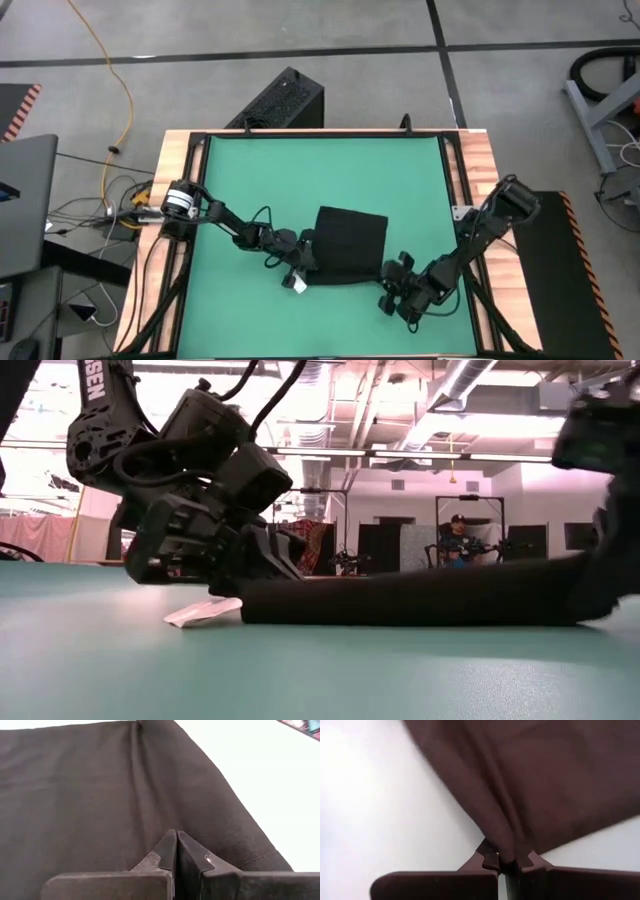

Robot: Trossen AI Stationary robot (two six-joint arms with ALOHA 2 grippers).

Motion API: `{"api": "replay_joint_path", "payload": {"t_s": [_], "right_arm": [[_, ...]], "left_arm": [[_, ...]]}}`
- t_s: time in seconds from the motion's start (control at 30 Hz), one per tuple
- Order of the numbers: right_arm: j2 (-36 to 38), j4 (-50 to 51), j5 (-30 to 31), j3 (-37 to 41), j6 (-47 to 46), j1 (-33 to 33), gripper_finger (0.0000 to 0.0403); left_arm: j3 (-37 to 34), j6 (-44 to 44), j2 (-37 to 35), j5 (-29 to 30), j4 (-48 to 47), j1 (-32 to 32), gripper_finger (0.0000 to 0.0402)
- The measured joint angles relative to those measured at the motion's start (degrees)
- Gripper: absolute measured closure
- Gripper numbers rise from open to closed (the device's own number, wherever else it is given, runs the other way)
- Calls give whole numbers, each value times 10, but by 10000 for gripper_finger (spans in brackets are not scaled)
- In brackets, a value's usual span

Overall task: Roll towel into tight, uniform cylinder
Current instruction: Roll the black towel

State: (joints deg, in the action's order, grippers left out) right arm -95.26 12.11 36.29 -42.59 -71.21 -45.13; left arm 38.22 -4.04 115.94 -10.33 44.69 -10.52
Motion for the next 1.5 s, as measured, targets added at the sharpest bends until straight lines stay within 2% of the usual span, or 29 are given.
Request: {"api": "replay_joint_path", "payload": {"t_s": [0.23,0.37,0.53,0.7,0.87,0.97,1.07,1.13,1.27,1.37,1.5], "right_arm": [[53,-7,9,-1,-88,40,386],[63,30,-27,-1,-154,77,386],[35,29,-98,-2,-170,122,386],[-11,24,-135,-4,-177,139,386],[-35,5,-139,-5,-186,141,386],[-37,5,-138,-5,-190,141,386],[-38,5,-139,-5,-194,144,386],[-38,5,-144,-5,-194,149,386],[-38,5,-156,-4,-194,159,386],[-38,5,-157,-4,-190,162,386],[-38,5,-157,-4,-185,162,386]], "left_arm": [[-1,26,1,-50,-3,0,401],[-1,34,2,-75,-3,0,402],[-1,49,2,-90,-2,0,401],[-1,74,-11,-110,-10,0,401],[-5,101,-91,-116,-112,-4,401],[-6,97,-172,-72,-201,-13,401],[-5,66,-237,31,-249,-52,401],[-4,37,-255,103,-245,-90,402],[-4,8,-250,211,-217,-169,402],[-1,5,-224,247,-195,-212,401],[39,6,-185,307,-234,-255,402]]}}
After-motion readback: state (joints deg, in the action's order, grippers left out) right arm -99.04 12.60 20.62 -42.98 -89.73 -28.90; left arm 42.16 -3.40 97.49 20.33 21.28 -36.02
